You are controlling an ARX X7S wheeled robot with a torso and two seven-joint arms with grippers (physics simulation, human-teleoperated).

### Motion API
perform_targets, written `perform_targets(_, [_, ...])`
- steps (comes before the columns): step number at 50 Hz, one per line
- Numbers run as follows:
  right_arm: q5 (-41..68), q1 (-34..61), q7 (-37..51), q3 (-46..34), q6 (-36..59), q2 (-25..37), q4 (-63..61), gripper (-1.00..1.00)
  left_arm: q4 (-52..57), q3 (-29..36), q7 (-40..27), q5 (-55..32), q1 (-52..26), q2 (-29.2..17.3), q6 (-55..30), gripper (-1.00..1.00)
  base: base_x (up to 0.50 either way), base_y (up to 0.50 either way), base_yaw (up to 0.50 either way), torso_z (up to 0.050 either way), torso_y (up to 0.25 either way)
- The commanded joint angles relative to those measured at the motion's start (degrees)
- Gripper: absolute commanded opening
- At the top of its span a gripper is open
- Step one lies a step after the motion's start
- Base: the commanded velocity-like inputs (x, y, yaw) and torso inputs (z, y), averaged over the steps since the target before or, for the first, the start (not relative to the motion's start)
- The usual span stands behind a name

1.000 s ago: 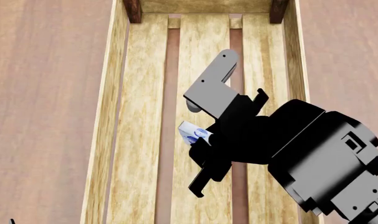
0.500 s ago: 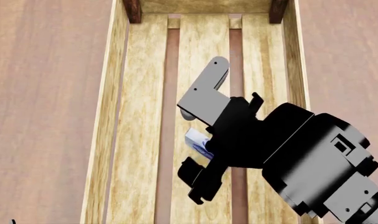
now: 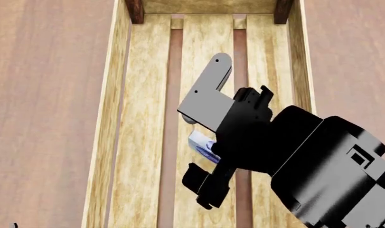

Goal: Pick up the cream cheese and put it in the tray.

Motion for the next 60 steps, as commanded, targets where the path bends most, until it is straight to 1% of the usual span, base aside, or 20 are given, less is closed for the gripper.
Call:
perform_targets(1, [1.6,1.0,2.7,1.8,3.6,3.9,-8.9,1.0,-0.3,0.1,0.0,-0.3,-0.2,-0.1,0.0,1.0,0.0,0.0,0.0,0.0,0.0])
perform_targets(8, [4.0,1.4,4.8,4.5,6.4,7.6,-15.0,1.0,-0.5,0.2,0.0,-0.2,-0.4,0.0,-0.3,1.0,0.0,0.0,0.0,0.0,0.0])
perform_targets(15, [6.0,1.5,6.4,7.3,7.7,10.2,-18.1,1.0,-0.4,0.0,-0.1,-0.6,-0.4,-0.1,-0.3,1.0,0.0,0.0,0.0,0.0,0.0])
perform_targets(20, [10.5,0.2,8.8,13.1,7.7,14.7,-23.3,1.0,-0.9,0.1,0.2,-1.1,-0.8,-0.2,-0.4,1.0,0.0,0.0,0.0,0.0,0.0])
perform_targets(22, [11.0,-0.1,9.5,13.8,7.9,15.9,-24.6,1.0,-0.7,0.1,0.1,-1.2,-0.7,-0.2,-0.4,1.0,0.0,0.0,0.0,0.0,0.0])
perform_targets(24, [12.7,-1.4,11.0,16.7,6.5,18.2,-26.8,1.0,-0.4,-0.1,-0.1,-1.0,-0.5,-0.3,-0.6,1.0,0.0,0.0,0.0,0.0,0.0])
perform_targets(25, [12.8,-1.4,11.0,16.7,6.5,18.2,-26.8,1.0,-0.4,-0.1,-0.1,-1.0,-0.5,-0.3,-0.6,1.0,0.0,0.0,0.0,0.0,0.0])
perform_targets(27, [15.3,-4.1,12.6,20.6,3.5,21.4,-29.4,1.0,-0.2,-0.3,-0.1,-1.1,-0.5,-0.4,-0.8,1.0,0.0,0.0,0.0,0.0,0.0])
perform_targets(30, [16.9,-7.5,14.4,23.5,0.2,24.5,-31.1,1.0,0.2,-0.7,-0.3,-1.6,-0.3,-0.7,-0.8,1.0,0.0,0.0,0.0,0.0,0.0])
perform_targets(32, [17.7,-11.6,16.2,25.8,-4.0,27.3,-31.9,1.0,0.8,-1.3,-0.7,-1.7,0.1,-1.0,-0.9,1.0,0.0,0.0,0.0,0.0,0.0])
perform_targets(35, [19.1,-16.0,17.9,28.5,-8.6,29.9,-32.1,1.0,1.2,-2.0,-0.9,-2.2,0.3,-1.4,-1.0,1.0,0.0,0.0,0.0,0.0,0.0])
perform_targets(36, [18.5,-19.0,19.5,29.4,-11.8,31.2,-32.1,1.0,1.4,-2.6,-1.4,-2.2,0.5,-1.5,-1.3,1.0,0.0,0.0,0.0,0.0,0.0])
perform_targets(42, [19.0,-29.0,23.6,33.6,-23.3,35.5,-32.0,1.0,2.5,-3.9,-1.6,-3.7,0.8,-2.2,-1.9,1.0,0.0,0.0,0.0,0.0,0.0])
perform_targets(44, [19.7,-33.5,25.6,35.4,-28.5,36.8,-31.5,1.0,4.1,-4.2,-1.2,-2.8,0.6,-2.2,-4.3,1.0,0.0,0.0,0.0,0.0,0.0])
perform_targets(49, [18.6,-42.4,30.7,37.8,-37.8,39.8,-31.4,1.0,8.0,-5.9,-0.3,-4.3,0.5,-3.3,-7.1,1.0,0.0,0.0,0.0,0.0,-0.002])
perform_targets(51, [18.0,-47.3,34.2,38.9,-42.7,41.8,-31.7,1.0,10.0,-7.1,-0.2,-4.3,0.4,-3.8,-9.2,1.0,0.0,0.0,0.0,0.0,0.0])
perform_targets(52, [18.3,-50.8,37.1,40.0,-46.7,43.0,-31.5,1.0,11.3,-7.8,0.4,-5.5,0.2,-4.4,-10.3,1.0,0.0,0.0,0.0,0.0,0.0])
perform_targets(53, [18.3,-53.1,37.9,40.4,-49.1,44.0,-31.4,1.0,12.0,-8.3,0.3,-5.4,0.3,-4.6,-10.9,1.0,0.0,0.0,0.0,0.0,0.0])
perform_targets(56, [17.3,-58.0,40.0,40.6,-54.3,45.8,-31.7,1.0,13.1,-9.1,0.9,-6.6,-0.2,-5.1,-12.1,1.0,0.0,0.0,0.0,0.0,0.0])
perform_targets(60, [14.4,-62.2,43.7,40.2,-58.4,45.9,-32.1,1.0,14.5,-9.8,2.2,-8.6,-1.8,-5.8,-14.6,1.0,0.0,0.0,0.0,0.0,0.0])
